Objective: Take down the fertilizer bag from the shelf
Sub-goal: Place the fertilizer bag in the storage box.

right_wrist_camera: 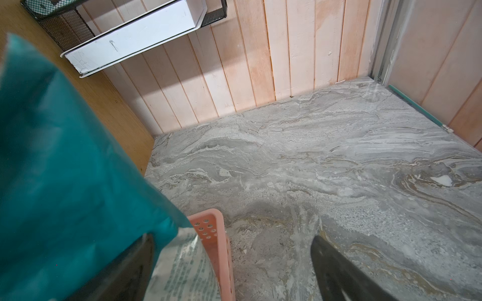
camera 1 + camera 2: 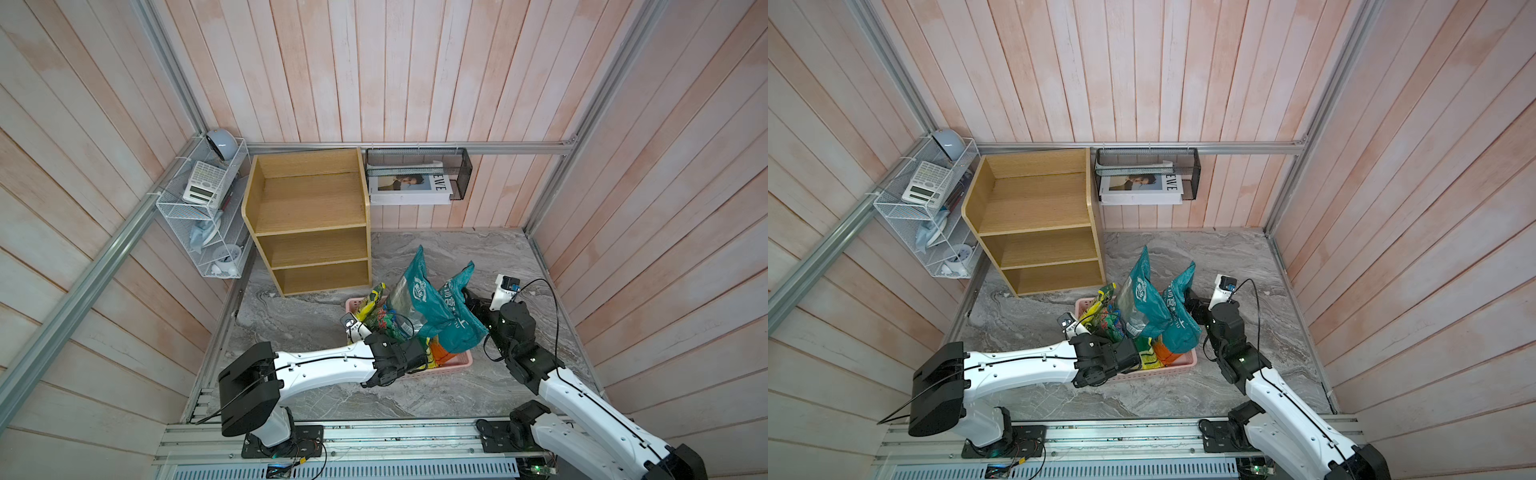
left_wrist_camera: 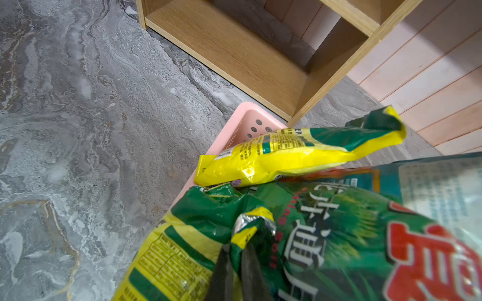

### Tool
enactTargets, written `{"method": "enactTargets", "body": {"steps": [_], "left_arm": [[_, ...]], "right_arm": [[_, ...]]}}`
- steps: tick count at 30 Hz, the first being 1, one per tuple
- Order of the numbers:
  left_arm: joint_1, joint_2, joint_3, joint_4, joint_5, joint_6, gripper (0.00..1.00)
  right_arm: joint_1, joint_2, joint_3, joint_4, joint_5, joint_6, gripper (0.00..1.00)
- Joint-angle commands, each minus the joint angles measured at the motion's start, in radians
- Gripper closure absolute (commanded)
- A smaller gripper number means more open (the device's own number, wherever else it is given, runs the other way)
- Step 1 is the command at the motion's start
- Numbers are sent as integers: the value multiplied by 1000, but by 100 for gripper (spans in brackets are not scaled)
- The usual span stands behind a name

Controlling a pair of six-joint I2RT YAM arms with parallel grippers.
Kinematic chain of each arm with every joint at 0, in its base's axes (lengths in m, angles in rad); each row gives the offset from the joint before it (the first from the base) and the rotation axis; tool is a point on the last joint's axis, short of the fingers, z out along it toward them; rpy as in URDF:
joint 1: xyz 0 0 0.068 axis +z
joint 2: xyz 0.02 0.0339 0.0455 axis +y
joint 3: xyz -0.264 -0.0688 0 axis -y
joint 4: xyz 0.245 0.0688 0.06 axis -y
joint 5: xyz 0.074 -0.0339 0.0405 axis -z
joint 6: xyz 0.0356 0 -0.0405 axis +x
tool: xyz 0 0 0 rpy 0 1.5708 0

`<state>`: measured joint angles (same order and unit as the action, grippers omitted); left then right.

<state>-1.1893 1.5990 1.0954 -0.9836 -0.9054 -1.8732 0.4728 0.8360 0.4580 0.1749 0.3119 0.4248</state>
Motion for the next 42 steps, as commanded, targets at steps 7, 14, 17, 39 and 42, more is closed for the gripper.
{"method": "enactTargets", "body": {"steps": [7,14,17,39,42], "left_arm": [[10,13,-49,244,76,89,88],[10,-96,-15,253,56,230,54],[8,-151,12,240,56,296,53],[61,-351,-233,194,209,338,100],[74,-260,-217,226,259,355,100]], "right_arm": [[10,-3,-5,-14,-17,-12,2],[10,-6,-7,-15,-17,-12,2],[10,-11,-9,-17,-17,-10,2],[10,-13,-8,-22,-10,-9,2],[10,-12,-7,-22,-11,-9,2]]}}
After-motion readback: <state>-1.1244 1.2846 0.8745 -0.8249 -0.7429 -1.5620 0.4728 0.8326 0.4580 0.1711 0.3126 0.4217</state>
